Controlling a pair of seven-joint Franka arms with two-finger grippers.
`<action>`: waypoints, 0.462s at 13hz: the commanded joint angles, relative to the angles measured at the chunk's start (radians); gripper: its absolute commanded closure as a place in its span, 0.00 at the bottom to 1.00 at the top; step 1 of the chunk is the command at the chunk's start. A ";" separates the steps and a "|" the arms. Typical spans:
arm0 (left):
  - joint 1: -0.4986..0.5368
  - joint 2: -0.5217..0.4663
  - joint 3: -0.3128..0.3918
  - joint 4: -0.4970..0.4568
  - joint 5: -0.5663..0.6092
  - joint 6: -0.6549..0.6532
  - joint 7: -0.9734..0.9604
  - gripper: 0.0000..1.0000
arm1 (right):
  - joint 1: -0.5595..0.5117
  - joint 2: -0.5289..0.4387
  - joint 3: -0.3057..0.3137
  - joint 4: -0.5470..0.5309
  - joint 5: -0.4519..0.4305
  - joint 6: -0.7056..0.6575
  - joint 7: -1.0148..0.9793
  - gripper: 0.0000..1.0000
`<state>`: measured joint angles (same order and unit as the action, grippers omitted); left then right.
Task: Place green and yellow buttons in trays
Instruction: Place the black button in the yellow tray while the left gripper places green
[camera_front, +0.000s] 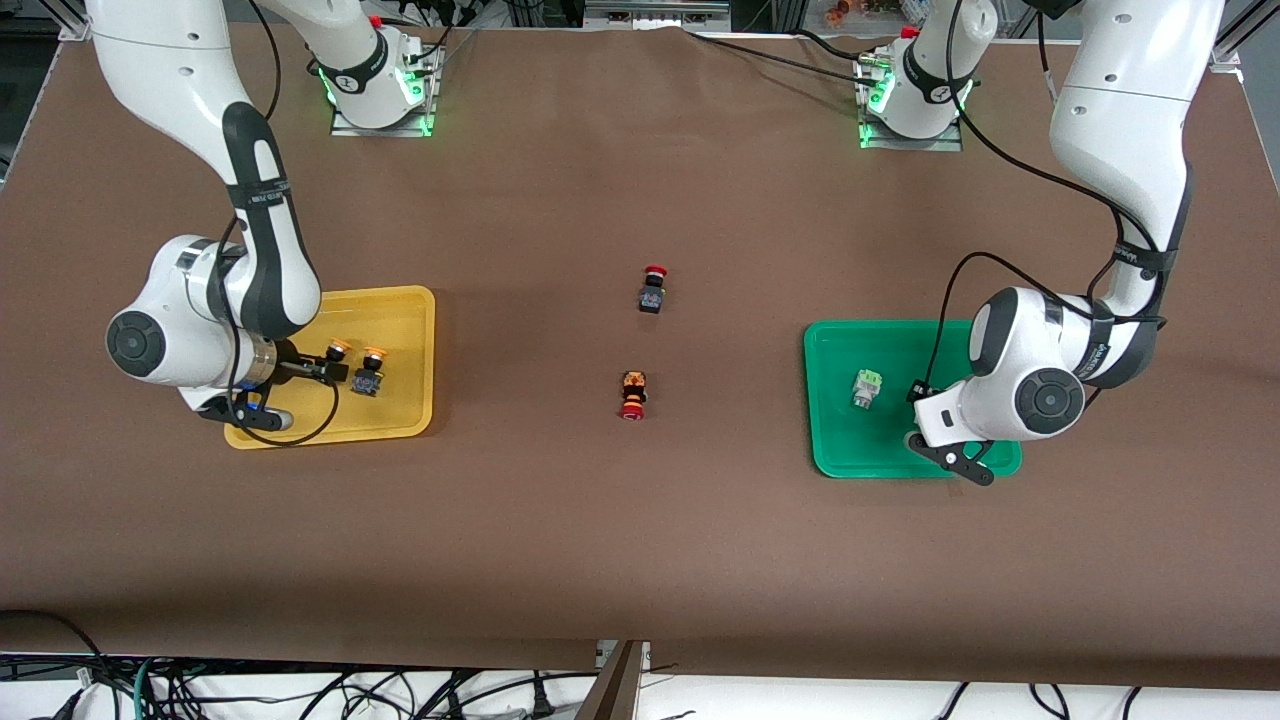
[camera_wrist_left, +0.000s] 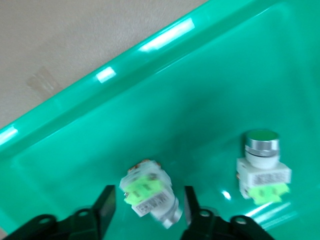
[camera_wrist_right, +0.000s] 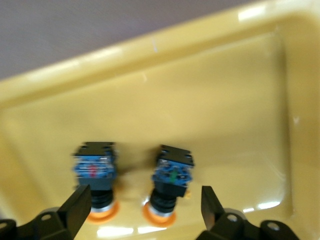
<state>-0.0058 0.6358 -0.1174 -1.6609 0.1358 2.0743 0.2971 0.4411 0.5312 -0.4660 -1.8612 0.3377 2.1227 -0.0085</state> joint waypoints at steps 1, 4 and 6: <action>0.001 -0.171 -0.007 0.004 0.005 -0.135 -0.019 0.00 | 0.056 -0.091 -0.012 0.045 -0.014 -0.125 0.125 0.01; -0.008 -0.289 -0.010 0.137 0.004 -0.339 -0.122 0.00 | 0.082 -0.262 -0.005 0.047 -0.104 -0.214 0.186 0.01; -0.008 -0.295 -0.014 0.295 0.005 -0.547 -0.183 0.00 | 0.106 -0.395 0.001 0.047 -0.178 -0.315 0.228 0.01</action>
<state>-0.0094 0.3356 -0.1271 -1.4924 0.1356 1.6741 0.1743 0.5271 0.2828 -0.4674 -1.7774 0.2241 1.8849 0.1704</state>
